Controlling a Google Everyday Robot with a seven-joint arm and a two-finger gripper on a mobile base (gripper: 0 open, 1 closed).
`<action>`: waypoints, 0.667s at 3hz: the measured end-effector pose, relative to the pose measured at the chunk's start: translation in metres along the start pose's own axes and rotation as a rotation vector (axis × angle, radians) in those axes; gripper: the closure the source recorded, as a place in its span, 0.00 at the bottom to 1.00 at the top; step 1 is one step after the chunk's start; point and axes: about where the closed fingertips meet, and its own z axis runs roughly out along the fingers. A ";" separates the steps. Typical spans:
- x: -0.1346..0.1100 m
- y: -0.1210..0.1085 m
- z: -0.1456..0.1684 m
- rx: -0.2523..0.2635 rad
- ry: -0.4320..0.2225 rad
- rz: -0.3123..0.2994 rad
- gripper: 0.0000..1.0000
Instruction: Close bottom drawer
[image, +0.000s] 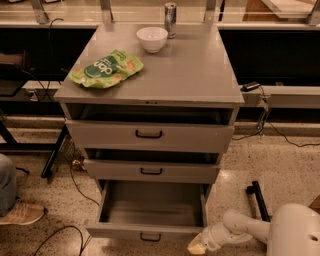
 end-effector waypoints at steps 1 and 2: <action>-0.016 -0.016 0.002 0.052 -0.053 -0.051 1.00; -0.021 -0.019 0.003 0.059 -0.063 -0.067 1.00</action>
Offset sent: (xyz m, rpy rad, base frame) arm 0.1167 0.0283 0.0130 0.1007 -0.4156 0.0014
